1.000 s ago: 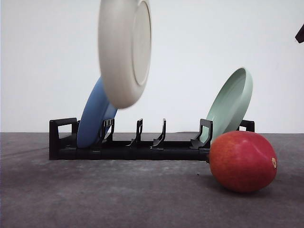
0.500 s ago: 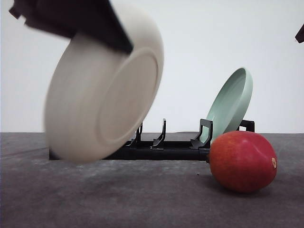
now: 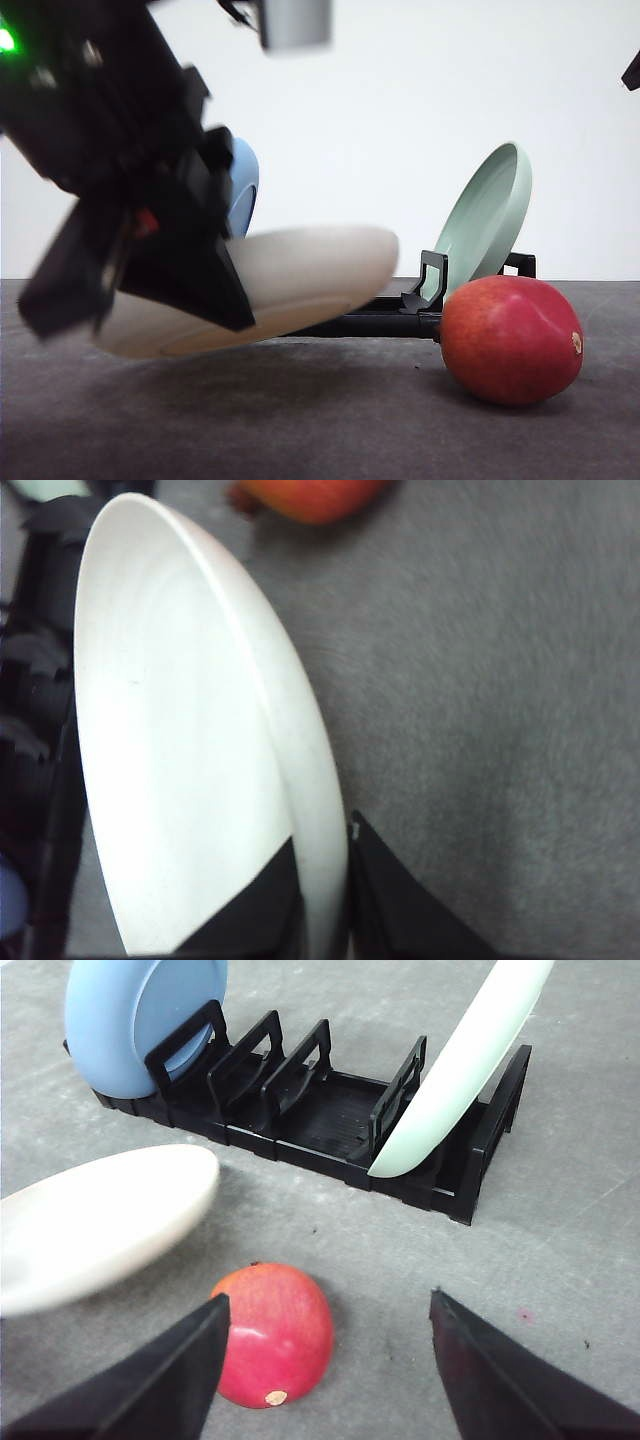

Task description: Place pomegranate in white plate

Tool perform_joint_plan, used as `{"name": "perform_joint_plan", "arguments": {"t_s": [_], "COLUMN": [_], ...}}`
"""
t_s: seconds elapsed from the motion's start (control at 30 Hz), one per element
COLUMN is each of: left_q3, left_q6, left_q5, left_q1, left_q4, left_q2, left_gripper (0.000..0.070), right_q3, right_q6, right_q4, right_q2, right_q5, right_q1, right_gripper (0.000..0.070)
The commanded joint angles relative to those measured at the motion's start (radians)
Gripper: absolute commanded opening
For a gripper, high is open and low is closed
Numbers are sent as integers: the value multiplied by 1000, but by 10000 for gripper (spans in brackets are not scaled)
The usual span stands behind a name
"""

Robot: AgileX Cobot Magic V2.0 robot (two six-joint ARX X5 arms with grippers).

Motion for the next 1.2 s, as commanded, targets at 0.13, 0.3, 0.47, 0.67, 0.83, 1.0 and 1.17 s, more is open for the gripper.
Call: {"name": "perform_joint_plan", "arguments": {"t_s": [0.13, 0.3, 0.47, 0.67, 0.83, 1.0, 1.17], "left_q3": [64, 87, 89, 89, 89, 90, 119], "left_q6": [145, 165, 166, 165, 162, 130, -20], "left_q5": [-47, -61, -64, -64, -64, -64, -54], "left_q1": [-26, -27, -27, -26, -26, -27, -26], "left_q4": [17, 14, 10, 3, -27, -40, -72], "left_q2": [117, 179, 198, 198, 198, 198, 194], "left_gripper": [4, 4, 4, 30, 49, 289, 367], "right_q3": [18, 18, 18, 18, 18, 18, 18], "right_q6": [-7, -8, -8, -8, -8, -8, -8], "right_q4": [10, 10, 10, 10, 10, 10, 10], "right_q2": [2, 2, 2, 2, 2, 2, 2], "right_q5": [0, 0, 0, 0, 0, 0, 0], "right_q1": [5, 5, 5, 5, 5, 5, 5], "right_gripper": [400, 400, 400, 400, 400, 400, 400]}}
